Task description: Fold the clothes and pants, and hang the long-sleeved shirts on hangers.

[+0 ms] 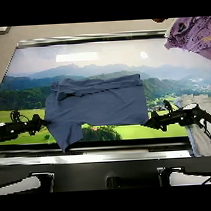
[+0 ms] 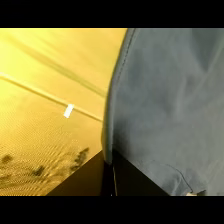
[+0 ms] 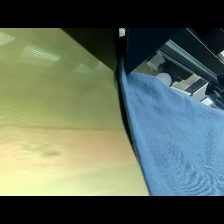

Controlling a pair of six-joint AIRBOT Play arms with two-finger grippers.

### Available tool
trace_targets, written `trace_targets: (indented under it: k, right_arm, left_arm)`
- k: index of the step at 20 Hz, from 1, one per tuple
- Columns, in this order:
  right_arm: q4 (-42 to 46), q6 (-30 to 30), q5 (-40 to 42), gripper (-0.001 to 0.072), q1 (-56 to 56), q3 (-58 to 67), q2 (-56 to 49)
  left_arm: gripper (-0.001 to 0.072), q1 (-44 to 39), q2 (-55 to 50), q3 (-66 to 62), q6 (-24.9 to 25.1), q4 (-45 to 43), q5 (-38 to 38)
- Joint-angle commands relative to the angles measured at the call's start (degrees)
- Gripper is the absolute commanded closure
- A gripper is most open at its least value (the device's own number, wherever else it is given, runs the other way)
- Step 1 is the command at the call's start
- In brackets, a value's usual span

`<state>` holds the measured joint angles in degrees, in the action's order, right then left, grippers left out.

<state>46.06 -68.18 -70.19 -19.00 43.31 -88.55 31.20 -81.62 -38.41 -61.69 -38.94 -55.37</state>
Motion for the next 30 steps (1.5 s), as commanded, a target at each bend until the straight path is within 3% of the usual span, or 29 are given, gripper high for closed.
trace_targets:
  k: [1, 6, 9, 14, 18, 22, 25, 30]
  right_arm:
    - [-1.07, -0.24, 2.43, 0.0688, 0.02, 0.09, 0.83]
    - [-2.71, -1.29, 2.49, 0.0689, 0.04, 8.07, 5.25]
    - [-2.73, -2.95, 4.9, 0.0689, 2.38, 19.47, 7.26]
    - [6.14, -9.84, 10.19, 0.0689, 11.89, 51.93, 7.34]
    - [15.1, -15.39, 7.8, 0.0688, 12.24, 81.05, 9.99]
    - [21.7, -15.54, 8.61, 0.0688, 12.26, 79.76, 26.14]
    - [25.62, -18.84, 7.85, 0.0688, 12.26, 77.96, 36.13]
    - [28.94, -22.71, 6.62, 0.0688, 12.26, 77.96, 40.59]
  left_arm:
    - [0.069, -0.57, -0.31, -0.48, 0.09, 1.29, -1.51]
    - [0.0693, -2.84, 1.66, -9.25, -0.07, 1.68, -6.91]
    - [0.0695, -6.54, 5.14, -20.83, -3.74, 1.64, -6.51]
    - [0.0695, -10.97, 9.4, -49.42, -12.44, -1.77, -6.58]
    - [0.0695, -11.04, 14.49, -72.41, -18.71, -8.35, -6.82]
    - [0.0694, -11.04, 25.77, -78.44, -23.91, -17.0, -7.32]
    - [0.0693, -11.04, 34.32, -78.42, -29.53, -26.03, -11.54]
    - [0.0693, -11.04, 40.72, -76.87, -34.6, -34.77, -14.03]
